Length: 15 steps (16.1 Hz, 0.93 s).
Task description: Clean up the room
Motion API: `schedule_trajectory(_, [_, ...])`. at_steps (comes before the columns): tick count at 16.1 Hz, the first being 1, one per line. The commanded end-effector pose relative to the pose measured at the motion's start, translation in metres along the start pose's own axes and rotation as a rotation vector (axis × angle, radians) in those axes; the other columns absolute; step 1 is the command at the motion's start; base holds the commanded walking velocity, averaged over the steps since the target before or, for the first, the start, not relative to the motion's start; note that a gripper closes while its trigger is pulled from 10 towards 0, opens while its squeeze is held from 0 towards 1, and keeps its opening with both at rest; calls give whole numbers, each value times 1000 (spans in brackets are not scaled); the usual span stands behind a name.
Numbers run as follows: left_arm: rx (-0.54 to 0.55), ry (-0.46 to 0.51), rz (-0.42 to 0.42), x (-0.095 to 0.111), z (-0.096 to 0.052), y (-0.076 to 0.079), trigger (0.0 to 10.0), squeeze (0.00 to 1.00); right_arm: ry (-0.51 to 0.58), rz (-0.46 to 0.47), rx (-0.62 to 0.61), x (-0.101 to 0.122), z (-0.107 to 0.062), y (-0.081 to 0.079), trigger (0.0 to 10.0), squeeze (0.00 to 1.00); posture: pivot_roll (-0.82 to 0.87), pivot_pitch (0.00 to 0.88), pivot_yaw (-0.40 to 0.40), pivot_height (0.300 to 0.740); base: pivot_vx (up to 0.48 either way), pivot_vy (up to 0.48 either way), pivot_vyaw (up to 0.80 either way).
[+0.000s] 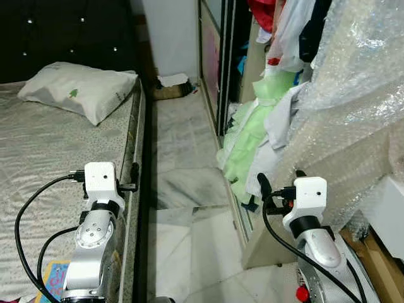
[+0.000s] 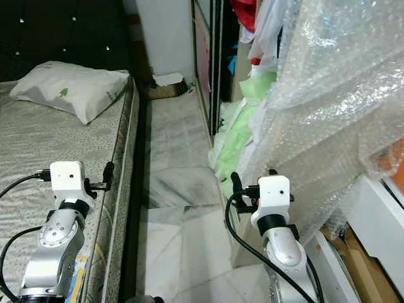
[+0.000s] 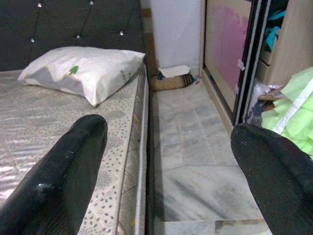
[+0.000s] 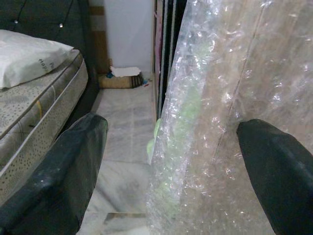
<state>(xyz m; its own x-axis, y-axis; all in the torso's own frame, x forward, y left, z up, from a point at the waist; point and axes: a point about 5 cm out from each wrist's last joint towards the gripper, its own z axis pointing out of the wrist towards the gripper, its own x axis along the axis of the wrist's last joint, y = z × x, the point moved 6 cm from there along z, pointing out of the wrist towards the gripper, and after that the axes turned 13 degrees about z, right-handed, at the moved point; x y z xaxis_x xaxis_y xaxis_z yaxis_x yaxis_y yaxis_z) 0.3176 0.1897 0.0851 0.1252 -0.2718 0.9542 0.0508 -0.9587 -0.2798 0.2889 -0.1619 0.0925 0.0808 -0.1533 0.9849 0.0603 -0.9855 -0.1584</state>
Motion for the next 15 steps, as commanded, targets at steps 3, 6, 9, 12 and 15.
schedule_trajectory(3, [-1, -13, 2, -2, 1, -1, 10000, 0, -13, 11, -1, -2, 2, 0, 10000, 0, -50, 0, 25, 740, -257, 0, 0])
schedule_trajectory(6, [0, -12, 1, -2, 1, -1, 10000, 0, -12, 11, 0, -2, 2, 0, 10000, 0, -50, 0, 25, 740, -252, 0, 0])
schedule_trajectory(9, [1, -13, 2, -2, 1, -1, 10000, 0, -12, 10, 0, -1, 3, 0, 10000, 0, -52, 0, 26, 740, 0, 0, 0])
schedule_trajectory(12, [-1, -13, 1, -2, 2, -1, 10000, 0, -10, 10, -1, -1, 3, 0, 10000, 0, -52, 0, 25, 740, -87, 0, 0])
schedule_trajectory(15, [1, -14, 1, -2, 2, -1, 10000, 0, -11, 9, 0, -1, 4, 0, 10000, 0, -51, 0, 25, 740, -109, 0, 0])
